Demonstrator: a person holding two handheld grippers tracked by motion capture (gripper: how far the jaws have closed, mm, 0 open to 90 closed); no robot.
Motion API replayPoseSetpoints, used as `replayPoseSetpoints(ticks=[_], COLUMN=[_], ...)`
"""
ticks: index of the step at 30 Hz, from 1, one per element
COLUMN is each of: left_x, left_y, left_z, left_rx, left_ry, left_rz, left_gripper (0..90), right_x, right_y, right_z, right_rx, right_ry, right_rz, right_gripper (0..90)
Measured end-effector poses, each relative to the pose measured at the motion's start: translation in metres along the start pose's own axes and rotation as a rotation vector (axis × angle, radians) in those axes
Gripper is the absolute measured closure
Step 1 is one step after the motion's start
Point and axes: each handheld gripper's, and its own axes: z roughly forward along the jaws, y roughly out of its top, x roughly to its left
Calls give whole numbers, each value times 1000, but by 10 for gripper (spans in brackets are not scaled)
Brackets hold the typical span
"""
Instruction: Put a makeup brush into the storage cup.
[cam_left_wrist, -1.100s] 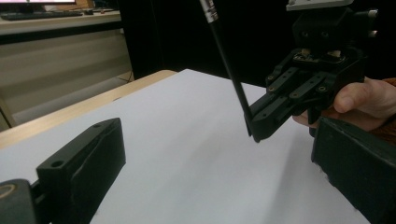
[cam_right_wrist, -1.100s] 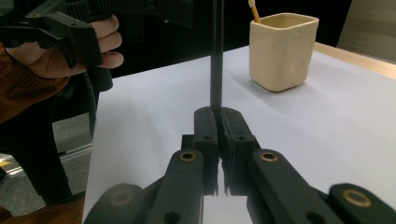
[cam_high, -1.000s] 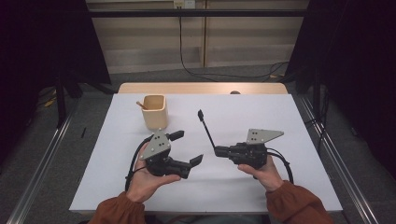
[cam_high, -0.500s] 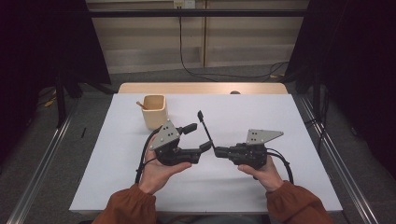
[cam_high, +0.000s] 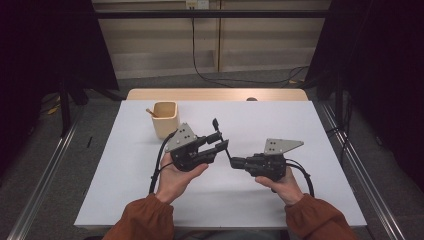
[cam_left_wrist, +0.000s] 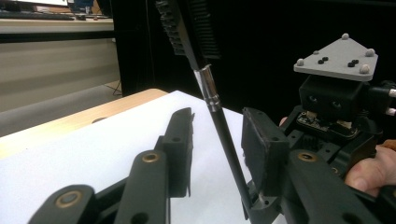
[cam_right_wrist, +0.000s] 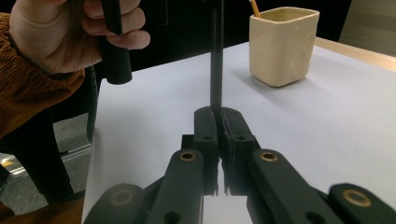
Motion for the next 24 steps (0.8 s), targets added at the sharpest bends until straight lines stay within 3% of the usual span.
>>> replayPoseSetpoints(ticks=[3,5,9,13,16,20,24], left_x=[1,1,1,0,-3,-4,-3], left_y=[0,1,2,2,4,6,5], left_z=[0,-1,0,1,3,4,4], left_rx=[-2,-15,-12,-10,-9,-8,-5], left_ry=[-11,12,-9,-26,-33,-48,-68], left_rz=[-20,-22,-42,-53,-25,-25,-51], left_gripper=[681,717,785,809,815,826,839], right_x=[0,0,1,1,1,1,2], right_y=[-1,-1,-2,-2,-2,-3,-4], right_z=[0,1,2,2,3,3,4], right_rx=[3,3,8,13,11,6,9], right_ry=[1,1,2,4,6,5,5], right_rz=[1,4,5,2,2,-3,-8], right_gripper=[860,860,860,861,863,863,861])
